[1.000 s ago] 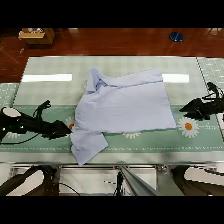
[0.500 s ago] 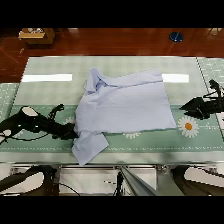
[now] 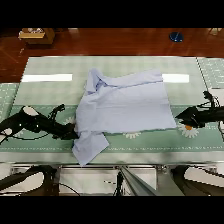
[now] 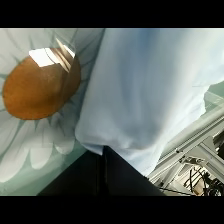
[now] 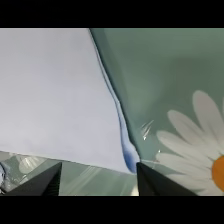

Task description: Fold the shirts.

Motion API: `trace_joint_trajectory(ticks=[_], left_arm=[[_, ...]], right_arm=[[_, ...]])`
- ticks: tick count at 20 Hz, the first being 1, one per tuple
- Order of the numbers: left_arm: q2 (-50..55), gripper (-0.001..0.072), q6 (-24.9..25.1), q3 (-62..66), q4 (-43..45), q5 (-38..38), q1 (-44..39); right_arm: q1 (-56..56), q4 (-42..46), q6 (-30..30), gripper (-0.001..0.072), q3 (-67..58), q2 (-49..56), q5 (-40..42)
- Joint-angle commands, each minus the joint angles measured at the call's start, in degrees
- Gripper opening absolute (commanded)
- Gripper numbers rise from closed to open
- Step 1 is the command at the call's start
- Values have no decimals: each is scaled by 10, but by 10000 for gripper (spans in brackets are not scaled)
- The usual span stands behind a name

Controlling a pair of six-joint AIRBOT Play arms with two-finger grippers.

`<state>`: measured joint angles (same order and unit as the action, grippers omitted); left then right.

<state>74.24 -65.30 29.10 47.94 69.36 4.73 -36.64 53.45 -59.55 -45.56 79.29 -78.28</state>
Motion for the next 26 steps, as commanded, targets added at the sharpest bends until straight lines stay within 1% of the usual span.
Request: trace_joint_trajectory(ticks=[1,4,7,8,9,10,11,13,15,16,18,19,20,22,24,26], left_arm=[[0,20,2,1,-6,2,0],[0,21,6,1,-13,2,0],[0,20,21,1,-51,2,0],[0,21,35,1,-67,2,0],[0,20,46,1,-81,2,0],[0,20,58,1,-96,3,0],[0,20,63,5,-106,5,0],[-11,19,66,30,-107,13,0],[-38,19,66,76,-107,27,0],[-59,19,65,106,-107,33,0],[-112,19,66,189,-108,37,0],[-141,19,76,244,-107,37,0],[-167,19,92,300,-107,35,0],[-212,19,93,426,-107,9,0],[-245,19,93,550,-106,-43,0],[-268,19,93,659,-93,-100,0]], right_arm=[[0,6,-6,536,20,0,19],[0,-24,-6,534,52,0,37],[38,-24,-12,515,84,0,75],[61,-26,-13,450,90,0,91],[81,-26,-13,349,91,-1,106],[99,-38,-13,169,89,-1,119],[109,-56,-13,21,84,-1,122],[112,-100,-6,20,55,-1,95],[110,-140,-1,19,2,-13,46],[111,-167,-2,19,-32,-28,22],[120,-249,1,19,-104,-74,-22],[130,-274,4,19,-141,-103,-23],[140,-281,7,20,-185,-136,-11],[151,-280,-2,20,-268,-196,40],[151,-277,-42,19,-337,-254,126],[151,-272,-53,19,-391,-307,210]])
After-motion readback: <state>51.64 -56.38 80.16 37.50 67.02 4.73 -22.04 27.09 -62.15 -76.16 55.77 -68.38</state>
